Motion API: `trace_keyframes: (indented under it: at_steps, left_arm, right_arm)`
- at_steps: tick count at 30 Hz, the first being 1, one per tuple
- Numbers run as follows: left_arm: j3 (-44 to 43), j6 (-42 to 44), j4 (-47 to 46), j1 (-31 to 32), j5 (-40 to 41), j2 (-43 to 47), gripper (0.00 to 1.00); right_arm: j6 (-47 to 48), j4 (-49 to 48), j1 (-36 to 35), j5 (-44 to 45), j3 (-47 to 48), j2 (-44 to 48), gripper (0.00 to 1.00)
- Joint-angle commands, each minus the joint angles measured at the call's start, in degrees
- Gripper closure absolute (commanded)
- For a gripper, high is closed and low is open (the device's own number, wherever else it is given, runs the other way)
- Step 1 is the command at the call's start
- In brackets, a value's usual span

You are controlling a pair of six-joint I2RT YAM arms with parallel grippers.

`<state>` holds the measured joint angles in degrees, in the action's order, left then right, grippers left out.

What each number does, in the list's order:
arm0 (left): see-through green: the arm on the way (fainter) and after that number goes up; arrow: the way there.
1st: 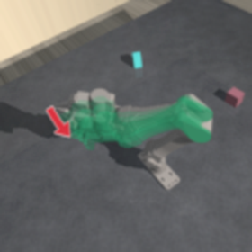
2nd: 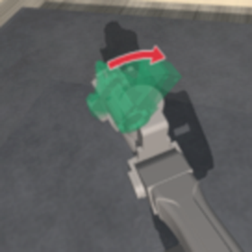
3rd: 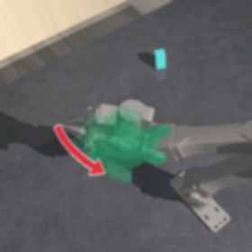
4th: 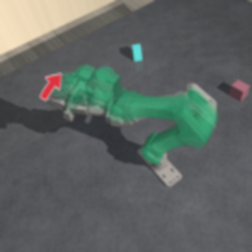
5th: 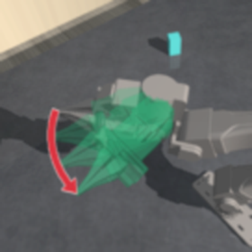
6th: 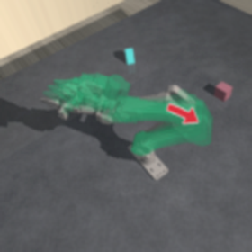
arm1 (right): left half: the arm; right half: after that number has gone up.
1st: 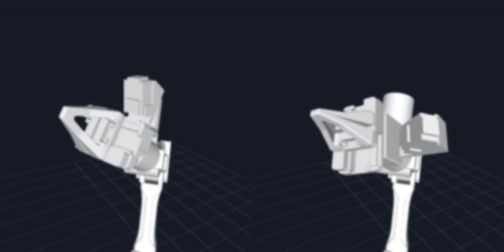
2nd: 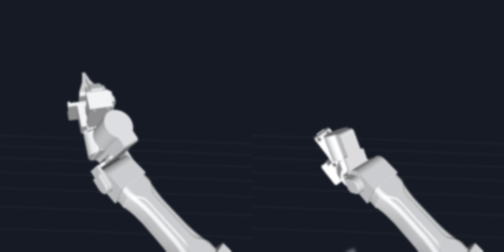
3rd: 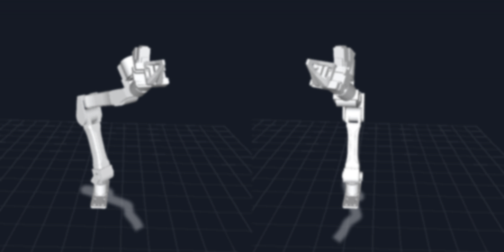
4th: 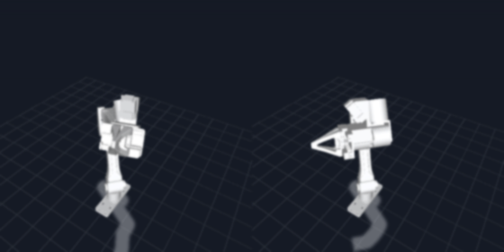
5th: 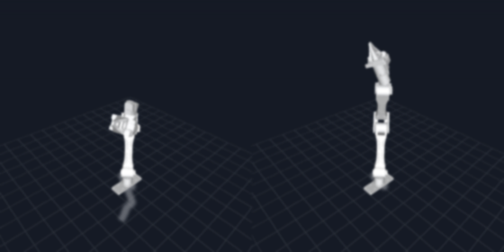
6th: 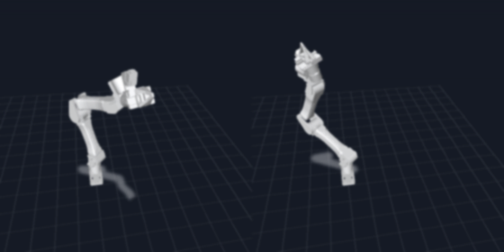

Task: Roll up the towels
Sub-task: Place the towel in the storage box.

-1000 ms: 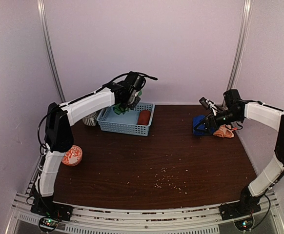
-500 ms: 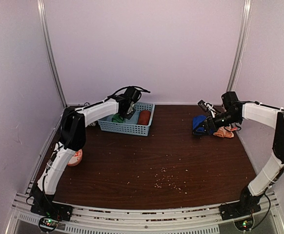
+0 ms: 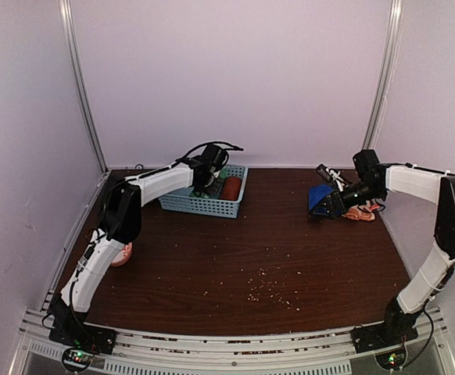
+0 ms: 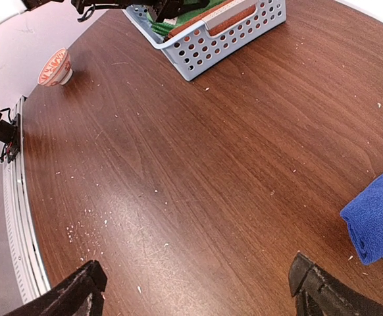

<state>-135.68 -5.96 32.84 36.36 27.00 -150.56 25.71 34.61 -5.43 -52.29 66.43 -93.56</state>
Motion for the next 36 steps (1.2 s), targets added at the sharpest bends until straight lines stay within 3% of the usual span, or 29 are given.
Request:
trace_keyframes:
  at_steps: [1,9,14,21,30,36]
  left_arm:
    - [-2.05,-4.21,-2.26,-0.06,-4.11,-2.29,1.00]
    - [-1.63,-7.27,-2.63,-0.06,-10.73,-3.22,1.00]
    - [-1.23,-8.44,-3.21,-0.09,-16.10,-3.19,0.67]
    - [2.08,-9.39,-3.29,-0.39,-17.14,-0.32,0.57]
    - [8.50,-9.33,-3.39,-0.58,-19.70,5.40,0.32]
    - [9.77,-9.36,-3.38,-0.55,-19.98,7.98,0.26]
  right_arm:
    - [0.91,0.87,0.16,-1.05,0.71,-0.78,0.00]
    - [1.49,1.71,0.11,-1.05,1.12,-1.88,0.00]
    - [1.70,1.98,0.11,-1.03,1.24,-2.10,0.00]
    - [2.23,2.58,0.11,-1.10,1.58,-2.46,0.00]
    - [2.93,3.50,0.14,-1.14,1.96,-2.47,0.00]
    - [3.18,3.73,0.12,-1.10,2.03,-2.37,0.00]
